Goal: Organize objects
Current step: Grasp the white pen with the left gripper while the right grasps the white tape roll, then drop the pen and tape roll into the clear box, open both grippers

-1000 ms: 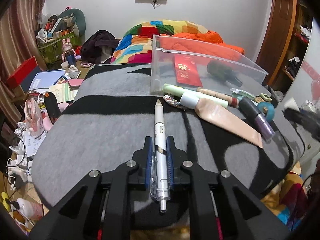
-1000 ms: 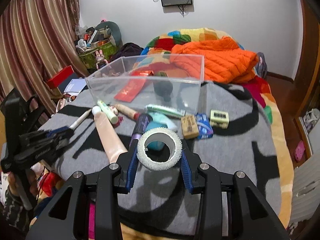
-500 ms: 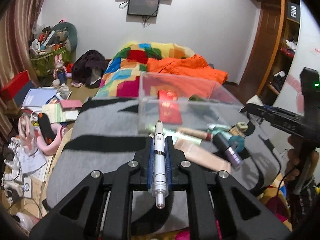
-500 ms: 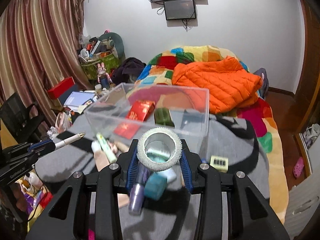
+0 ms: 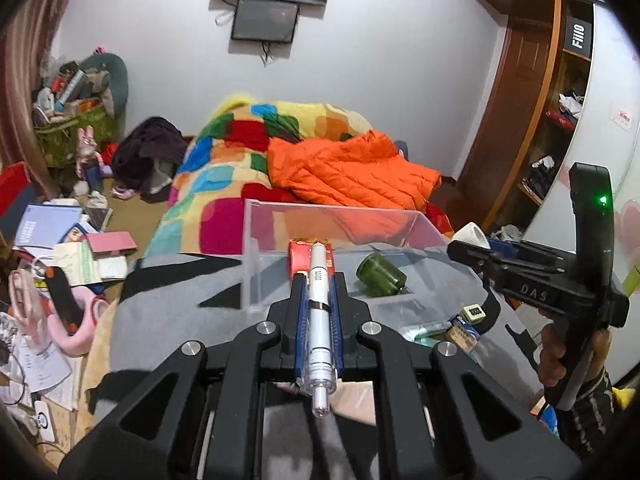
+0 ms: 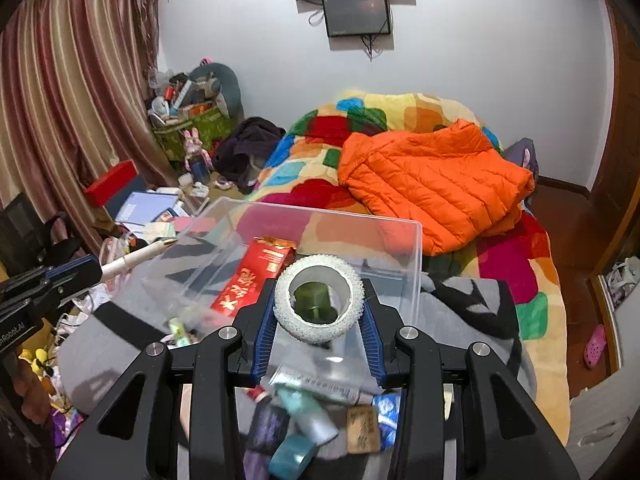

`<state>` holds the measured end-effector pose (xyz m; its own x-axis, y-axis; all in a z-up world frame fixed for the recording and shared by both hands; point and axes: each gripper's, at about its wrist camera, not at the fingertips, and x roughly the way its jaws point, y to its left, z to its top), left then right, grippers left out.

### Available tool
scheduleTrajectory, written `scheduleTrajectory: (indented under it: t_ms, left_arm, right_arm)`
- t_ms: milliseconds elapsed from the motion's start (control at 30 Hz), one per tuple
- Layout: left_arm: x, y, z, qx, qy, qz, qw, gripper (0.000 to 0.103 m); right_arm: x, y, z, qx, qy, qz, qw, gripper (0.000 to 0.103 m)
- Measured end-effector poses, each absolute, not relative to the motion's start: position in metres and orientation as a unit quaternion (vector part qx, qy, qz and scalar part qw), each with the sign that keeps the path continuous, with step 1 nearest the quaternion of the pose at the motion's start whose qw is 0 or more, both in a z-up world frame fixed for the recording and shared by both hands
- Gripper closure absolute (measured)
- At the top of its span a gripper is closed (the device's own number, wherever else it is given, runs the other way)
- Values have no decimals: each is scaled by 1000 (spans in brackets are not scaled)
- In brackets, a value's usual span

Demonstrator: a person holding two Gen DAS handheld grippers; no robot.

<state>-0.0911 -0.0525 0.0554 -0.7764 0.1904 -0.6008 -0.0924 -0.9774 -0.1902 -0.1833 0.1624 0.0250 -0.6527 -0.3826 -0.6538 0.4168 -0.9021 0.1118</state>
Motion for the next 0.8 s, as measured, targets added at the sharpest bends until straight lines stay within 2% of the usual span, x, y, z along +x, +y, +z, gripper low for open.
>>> scheduleTrajectory:
  t_ms: [300,633,733,800]
  left_arm:
    - [-155,-36,19,-392,-70,914,83,93]
    - [-170,-29,9,-400,-43,912,77,92]
    - [-168,-26,11,-398,-34,914,73,83]
    - [-165,-25,14,-393,-27,917,70,69]
  right_arm:
    - [-218,130,-10,409,54,-882,226,68]
    - [-223,107,-21,416,79,-876,232,68]
    - [-221,106,-21,416,88,-875,229,67]
    - [-218,108,-17,414,88,-877,229,60]
